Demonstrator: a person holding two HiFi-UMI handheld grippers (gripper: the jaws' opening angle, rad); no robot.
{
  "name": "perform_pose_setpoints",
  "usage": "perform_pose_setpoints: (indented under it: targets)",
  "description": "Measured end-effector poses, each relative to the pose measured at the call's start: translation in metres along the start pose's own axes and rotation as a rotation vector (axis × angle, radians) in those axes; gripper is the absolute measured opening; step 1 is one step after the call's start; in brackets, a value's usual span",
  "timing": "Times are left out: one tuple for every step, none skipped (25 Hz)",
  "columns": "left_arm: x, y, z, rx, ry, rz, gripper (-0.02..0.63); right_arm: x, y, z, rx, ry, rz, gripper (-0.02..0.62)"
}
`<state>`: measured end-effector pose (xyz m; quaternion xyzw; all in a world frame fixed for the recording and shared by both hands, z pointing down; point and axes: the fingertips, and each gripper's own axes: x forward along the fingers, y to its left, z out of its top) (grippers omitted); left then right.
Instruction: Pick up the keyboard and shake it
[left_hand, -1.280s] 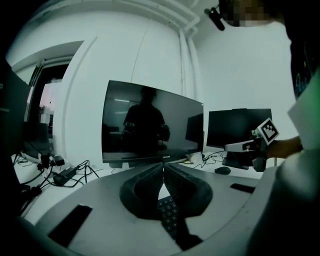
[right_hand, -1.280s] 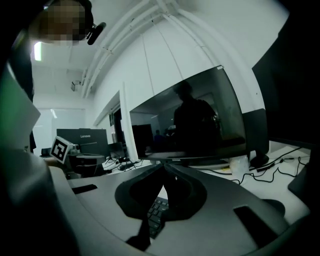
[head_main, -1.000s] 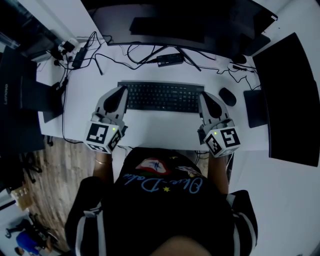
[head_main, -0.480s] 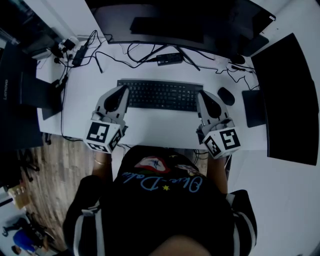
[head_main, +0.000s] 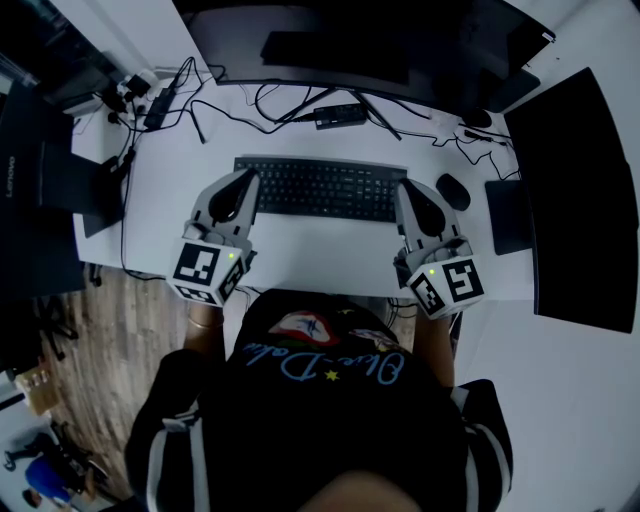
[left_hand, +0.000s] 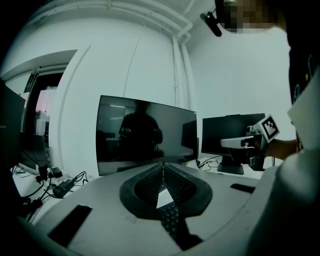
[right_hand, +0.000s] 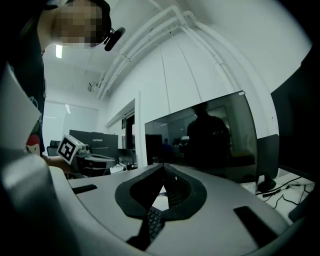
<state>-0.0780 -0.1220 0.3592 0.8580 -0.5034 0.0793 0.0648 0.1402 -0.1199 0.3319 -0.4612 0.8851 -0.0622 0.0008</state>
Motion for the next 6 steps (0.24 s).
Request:
perform_pose_setpoints:
  targets:
    - [0.0003,-0.0006,0.0,-0.001,0.002,-0.001,0.008,-0.0003,-0.0001,0.0001,-0.001,-0.001,-0.002,0.0]
    - [0.0008,-0.001,0.0002,0.001,0.002,-0.003,0.008,-0.0005,-0.0003,0.0001,-0.003,-0.002,-0.003,0.0]
    - [0.0014,-0.0012,0.0005,0.005,-0.002,-0.005,0.008,-0.0003,-0.0005,0.0,-0.006,-0.002,-0.005,0.0]
    - [0.0021,-0.0013,0.0011,0.01,-0.008,-0.008,0.008,0.0,-0.0009,-0.0001,-0.009,-0.002,-0.006,0.0]
    - [0.0029,-0.0014,0.0017,0.014,-0.014,-0.01,0.008,0.0004,-0.0012,-0.0002,-0.013,-0.001,-0.007,0.0]
    - [0.0037,-0.0014,0.0023,0.018,-0.02,-0.013,0.008,0.0009,-0.0016,-0.0004,-0.016,-0.001,-0.008,0.0]
